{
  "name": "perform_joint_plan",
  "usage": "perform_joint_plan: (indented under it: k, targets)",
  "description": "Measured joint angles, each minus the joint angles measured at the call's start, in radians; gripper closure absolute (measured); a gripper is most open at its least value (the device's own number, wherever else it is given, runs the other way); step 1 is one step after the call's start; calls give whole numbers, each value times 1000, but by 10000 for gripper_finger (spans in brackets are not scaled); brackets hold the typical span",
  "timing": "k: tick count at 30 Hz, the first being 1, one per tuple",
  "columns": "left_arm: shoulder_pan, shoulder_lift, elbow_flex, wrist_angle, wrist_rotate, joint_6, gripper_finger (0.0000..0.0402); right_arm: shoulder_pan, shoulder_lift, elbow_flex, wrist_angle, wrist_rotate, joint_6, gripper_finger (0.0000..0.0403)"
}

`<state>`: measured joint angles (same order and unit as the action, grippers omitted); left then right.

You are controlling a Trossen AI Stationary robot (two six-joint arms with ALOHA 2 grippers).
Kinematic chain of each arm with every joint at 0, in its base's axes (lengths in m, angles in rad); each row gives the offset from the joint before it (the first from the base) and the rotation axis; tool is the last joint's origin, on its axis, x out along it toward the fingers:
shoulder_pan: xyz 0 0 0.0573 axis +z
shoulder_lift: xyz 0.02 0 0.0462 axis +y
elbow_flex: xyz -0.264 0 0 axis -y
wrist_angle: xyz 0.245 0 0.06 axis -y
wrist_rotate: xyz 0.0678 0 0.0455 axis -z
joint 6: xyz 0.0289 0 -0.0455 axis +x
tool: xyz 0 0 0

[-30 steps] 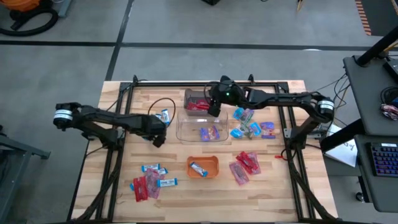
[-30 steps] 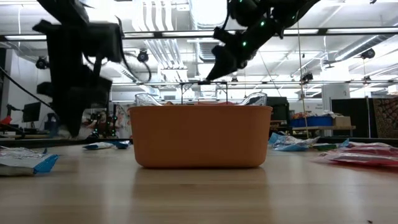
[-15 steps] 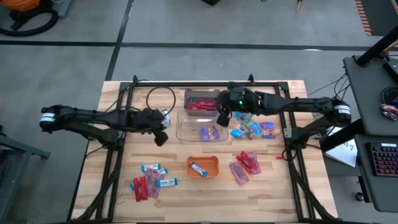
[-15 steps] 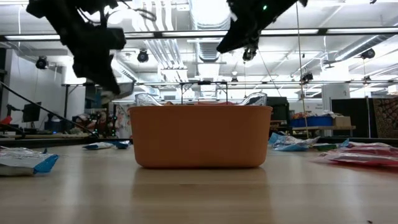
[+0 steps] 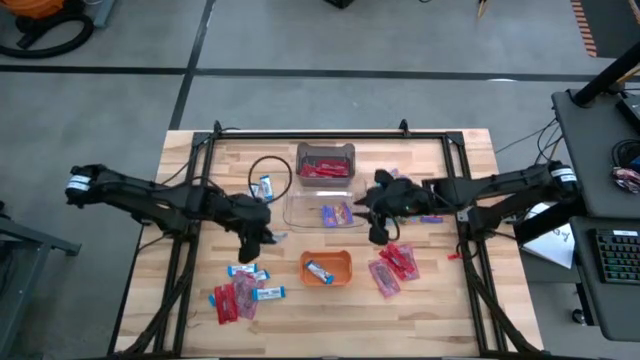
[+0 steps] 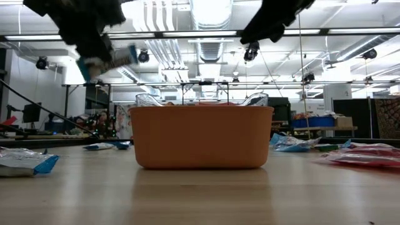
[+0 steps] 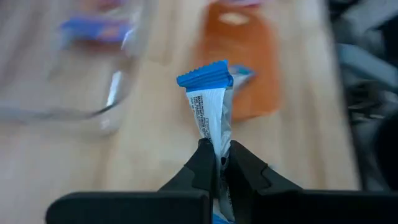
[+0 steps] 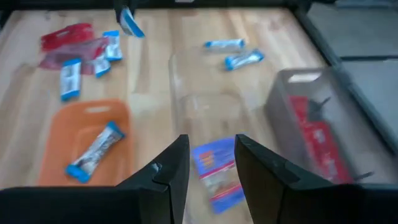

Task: Sort candy
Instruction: Put the white candy into the orange bin

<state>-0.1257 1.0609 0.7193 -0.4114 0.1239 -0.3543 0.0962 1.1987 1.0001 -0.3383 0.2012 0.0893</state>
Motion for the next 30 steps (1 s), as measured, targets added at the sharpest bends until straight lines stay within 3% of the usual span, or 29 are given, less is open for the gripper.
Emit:
perform_joint_plan:
  k: [8,12,19,30]
  targets:
    - [-35,130,-1,436,-1,166,395,62,7,-68,88,0,74,281]
    - [-35,243,3,560,-1,212,394,75,12,-72,134,1,76,277]
    - [-36,426,47,610,1,223,393,98,13,-72,198,1,68,283]
    - [-37,563,139,623,51,241,374,116,13,-72,209,1,71,273]
